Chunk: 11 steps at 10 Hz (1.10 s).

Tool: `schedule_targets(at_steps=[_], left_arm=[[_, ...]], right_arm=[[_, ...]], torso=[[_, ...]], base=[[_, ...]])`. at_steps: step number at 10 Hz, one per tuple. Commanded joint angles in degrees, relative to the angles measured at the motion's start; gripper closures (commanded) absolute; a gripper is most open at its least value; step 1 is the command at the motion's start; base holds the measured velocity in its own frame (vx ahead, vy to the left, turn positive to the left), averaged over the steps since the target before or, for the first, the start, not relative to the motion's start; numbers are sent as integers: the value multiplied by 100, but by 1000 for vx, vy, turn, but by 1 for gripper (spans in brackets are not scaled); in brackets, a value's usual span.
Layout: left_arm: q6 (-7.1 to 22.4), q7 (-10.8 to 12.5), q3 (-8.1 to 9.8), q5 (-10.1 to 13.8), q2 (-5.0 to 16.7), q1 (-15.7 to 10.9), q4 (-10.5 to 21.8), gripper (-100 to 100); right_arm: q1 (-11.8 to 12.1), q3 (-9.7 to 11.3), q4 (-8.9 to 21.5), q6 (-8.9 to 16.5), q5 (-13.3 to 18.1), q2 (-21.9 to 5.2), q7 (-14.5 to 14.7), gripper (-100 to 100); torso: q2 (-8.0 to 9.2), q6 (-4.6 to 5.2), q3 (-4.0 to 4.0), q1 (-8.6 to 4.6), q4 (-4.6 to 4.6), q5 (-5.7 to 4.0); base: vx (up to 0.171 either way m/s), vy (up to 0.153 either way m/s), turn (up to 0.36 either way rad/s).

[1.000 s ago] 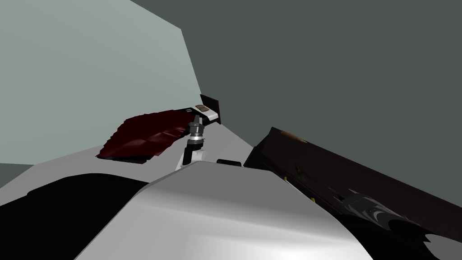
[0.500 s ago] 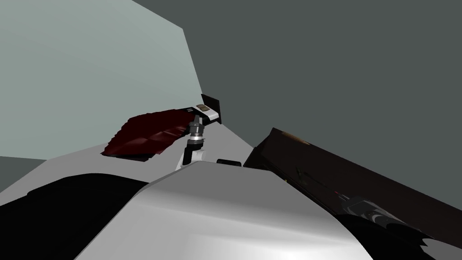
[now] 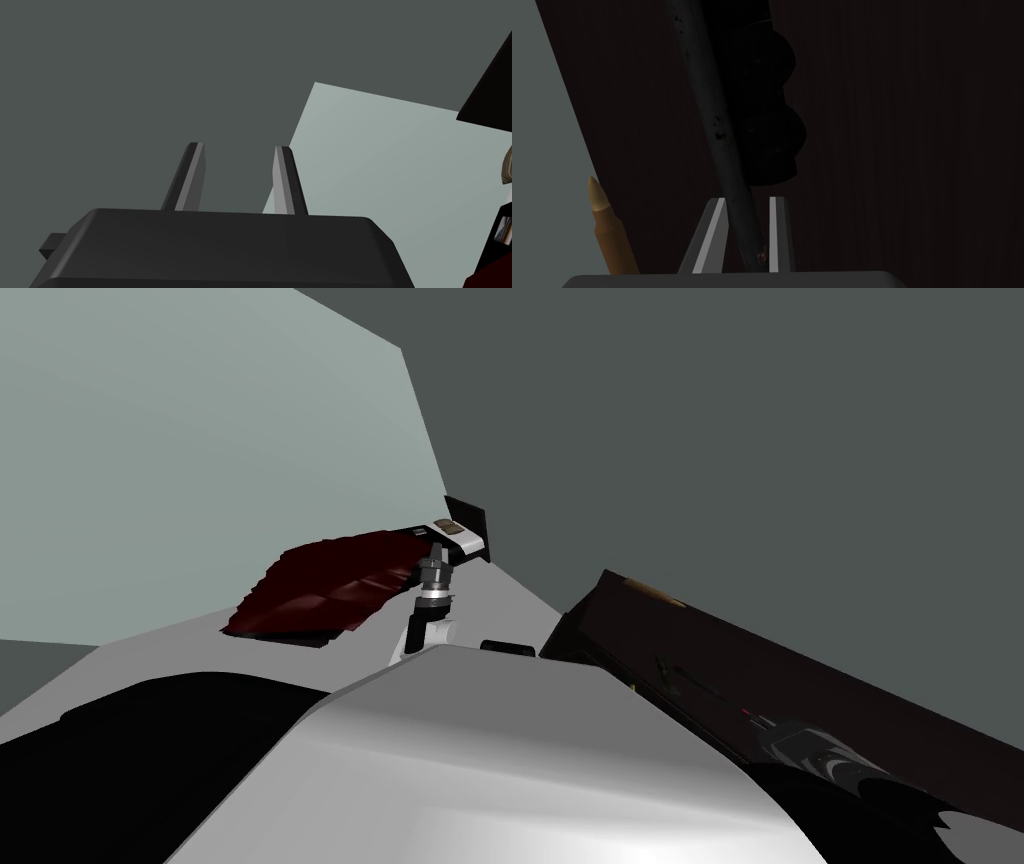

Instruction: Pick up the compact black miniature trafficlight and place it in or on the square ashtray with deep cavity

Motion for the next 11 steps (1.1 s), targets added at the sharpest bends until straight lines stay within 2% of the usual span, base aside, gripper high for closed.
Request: schedule_targets(at_steps=[1,2,3,5,6,7,9,11], left_arm=[[0,0,0,0,0,0,0,0],[0,0,0,0,0,-1,0,0],[0,0,0,0,0,0,0,0],[0,0,-1,0,0,-2,0,0],[0,0,-1,0,-1,-2,0,0],[0,0,-1,0,-1,-2,0,0],[0,0,0,0,0,-2,0,0],[0,0,0,0,0,-2,0,0]], right_arm=[[0,0,0,0,0,0,0,100],[10,-7,-1,-7,-4,-12,-12,0],[49,-180,116,17,17,-117,-26,100],[109,-353,242,-26,60,-240,-66,100],[184,-509,364,-124,118,-363,-123,100],[184,-509,364,-124,118,-363,-123,100],[316,-712,537,-338,225,-550,-231,100],[410,-831,640,-498,301,-673,-308,100]], torso=[[0,0,0,0,0,0],[1,-4,1,-1,1,-1],[-3,-6,-1,-8,1,-2],[48,10,27,17,11,10],[66,16,39,27,16,12],[76,23,45,21,18,13],[63,19,38,4,16,8],[79,22,47,-7,19,5]], base=[[-14,29,-41],[0,0,0],[-57,36,-80],[-160,83,-100],[-172,71,-135],[-134,27,-71],[-137,3,-86],[-161,-4,-73]])
